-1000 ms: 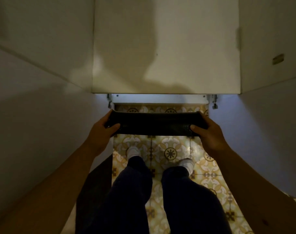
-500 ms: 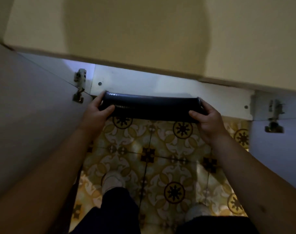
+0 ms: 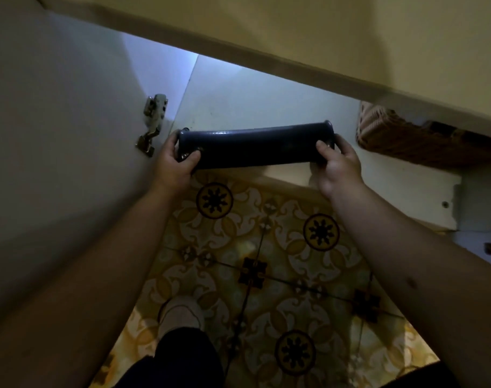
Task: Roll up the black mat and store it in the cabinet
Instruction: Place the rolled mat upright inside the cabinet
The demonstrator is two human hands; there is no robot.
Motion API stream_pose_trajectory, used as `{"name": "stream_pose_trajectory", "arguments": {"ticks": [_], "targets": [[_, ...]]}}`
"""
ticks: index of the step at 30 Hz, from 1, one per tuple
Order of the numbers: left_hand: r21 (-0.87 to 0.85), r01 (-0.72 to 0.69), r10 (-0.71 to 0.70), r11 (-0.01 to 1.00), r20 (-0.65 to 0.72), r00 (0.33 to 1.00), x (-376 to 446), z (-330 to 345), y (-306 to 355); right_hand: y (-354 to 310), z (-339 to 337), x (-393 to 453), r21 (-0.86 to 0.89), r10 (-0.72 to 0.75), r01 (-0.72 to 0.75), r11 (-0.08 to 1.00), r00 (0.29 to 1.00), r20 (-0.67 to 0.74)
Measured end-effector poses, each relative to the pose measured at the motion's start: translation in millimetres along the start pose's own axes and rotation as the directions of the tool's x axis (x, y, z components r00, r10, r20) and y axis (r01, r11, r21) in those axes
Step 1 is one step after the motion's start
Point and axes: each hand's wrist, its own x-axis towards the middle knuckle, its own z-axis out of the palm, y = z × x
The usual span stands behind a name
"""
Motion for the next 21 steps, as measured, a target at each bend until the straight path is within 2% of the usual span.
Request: {"name": "stream_pose_trajectory", "arguments": {"ticks": [3,5,8,10,14,16,19,21], "targets": [[-0.018,0.029,-0.029,0.999,-0.016,0.999,-4.0,-1.9,-8.7,5.0,33.7,10.8,0.109,0.015,0.001,0.994,0.99,-0.142],[-0.014,0.049,-0.049,0.999,-0.026,0.998,-9.9,0.0,-14.8,11.9,61.6,15.8,0.182,0.036,-0.001,0.983,0.981,-0.189],[-0.051,0.036,-0.042,0.998,-0.126,0.991,-22.1,14.5,-18.8,36.2,98.9,9.8,0.11,-0.02,0.042,0.993,0.982,-0.186],[-0.071,0.027,-0.041,0.997,-0.197,0.98,-26.8,23.3,-19.7,60.2,109.9,0.4,0.05,-0.03,0.036,0.998,0.992,-0.122],[-0.086,0.037,-0.056,0.996,-0.232,0.971,-24.4,27.8,-22.4,85.0,110.3,-5.1,0.102,0.047,-0.054,0.993,0.996,0.075],[-0.091,0.025,-0.047,0.996,-0.251,0.967,-19.8,28.2,-19.2,84.5,117.4,0.4,0.121,0.04,-0.059,0.991,0.988,0.151],[-0.085,0.035,-0.059,0.996,-0.292,0.955,-9.0,26.4,-13.8,74.1,140.8,3.8,0.022,-0.011,0.007,1.0,0.979,0.205],[-0.08,0.059,-0.081,0.995,-0.308,0.948,-5.0,26.3,-14.9,67.3,156.6,6.1,-0.044,0.006,0.004,0.999,0.976,0.219]]}}
